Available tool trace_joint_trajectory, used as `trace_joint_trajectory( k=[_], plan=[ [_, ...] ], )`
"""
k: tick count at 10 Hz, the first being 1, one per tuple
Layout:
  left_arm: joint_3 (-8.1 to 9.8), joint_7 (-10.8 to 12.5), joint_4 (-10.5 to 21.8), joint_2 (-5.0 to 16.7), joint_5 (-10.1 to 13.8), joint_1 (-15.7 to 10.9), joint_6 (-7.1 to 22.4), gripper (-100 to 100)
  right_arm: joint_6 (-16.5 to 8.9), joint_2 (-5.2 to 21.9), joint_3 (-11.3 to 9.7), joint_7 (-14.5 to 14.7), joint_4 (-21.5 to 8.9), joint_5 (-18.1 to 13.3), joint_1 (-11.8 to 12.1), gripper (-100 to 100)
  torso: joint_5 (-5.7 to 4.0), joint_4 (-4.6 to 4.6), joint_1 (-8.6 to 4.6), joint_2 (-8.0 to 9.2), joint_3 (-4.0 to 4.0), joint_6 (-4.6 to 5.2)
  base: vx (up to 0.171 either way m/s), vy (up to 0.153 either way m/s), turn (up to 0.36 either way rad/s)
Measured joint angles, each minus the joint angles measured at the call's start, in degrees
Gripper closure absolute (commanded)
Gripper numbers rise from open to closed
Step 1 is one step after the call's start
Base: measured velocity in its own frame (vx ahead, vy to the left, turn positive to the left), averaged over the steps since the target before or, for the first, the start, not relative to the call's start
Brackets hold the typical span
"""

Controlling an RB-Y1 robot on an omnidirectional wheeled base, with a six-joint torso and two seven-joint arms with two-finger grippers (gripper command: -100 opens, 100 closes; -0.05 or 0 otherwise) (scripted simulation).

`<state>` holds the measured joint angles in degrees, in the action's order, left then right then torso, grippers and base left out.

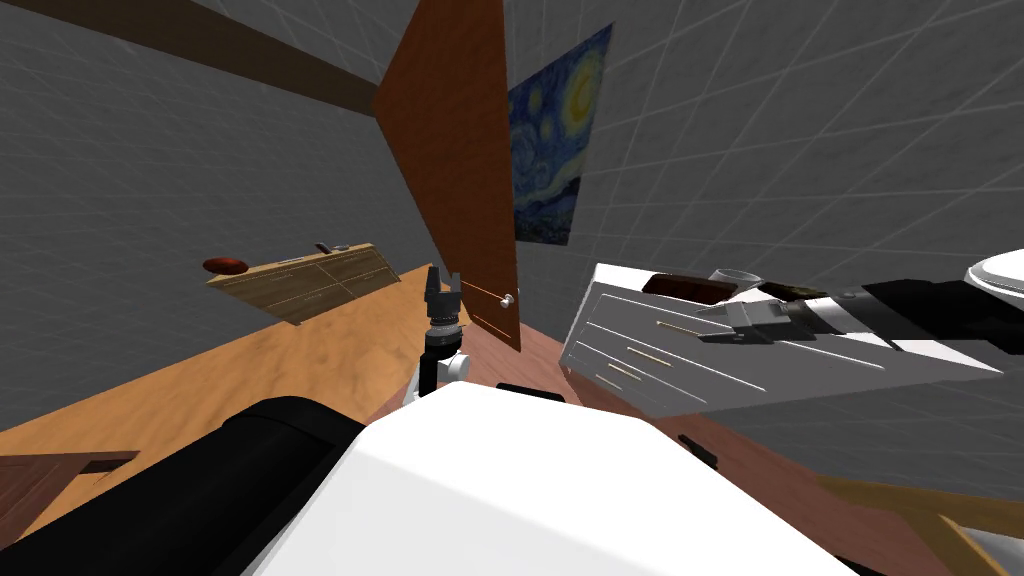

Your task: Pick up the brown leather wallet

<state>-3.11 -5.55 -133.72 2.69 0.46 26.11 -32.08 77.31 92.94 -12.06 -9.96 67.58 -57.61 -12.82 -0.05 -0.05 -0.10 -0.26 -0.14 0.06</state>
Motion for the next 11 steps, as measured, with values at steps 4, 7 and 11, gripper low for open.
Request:
trace_joint_trajectory(
  k=[4,7,11],
  plan=[
    [0.0,0.0,0.0,0.0,0.0,0.0,0.0,0,1.8,7.7,-0.5,1.1,-1.8,-1.9,1.0,-100,-0.01,-0.02,-0.01,-0.07,-0.04,0.02,0.039,-0.006,0.181],
    [0.0,0.0,0.0,0.0,0.0,0.0,0.0,0,3.8,10.1,-2.0,0.9,-3.7,-5.2,-2.4,-100,0.0,-0.01,0.03,-0.03,-0.02,0.02,0.045,-0.006,0.19],
    [0.01,0.0,0.0,0.0,0.0,0.0,0.0,0,6.8,14.8,-3.8,2.7,-6.7,-7.8,-2.5,-100,-0.07,-0.05,-0.1,-0.17,-0.11,0.08,0.08,-0.034,0.133]
  ],
)
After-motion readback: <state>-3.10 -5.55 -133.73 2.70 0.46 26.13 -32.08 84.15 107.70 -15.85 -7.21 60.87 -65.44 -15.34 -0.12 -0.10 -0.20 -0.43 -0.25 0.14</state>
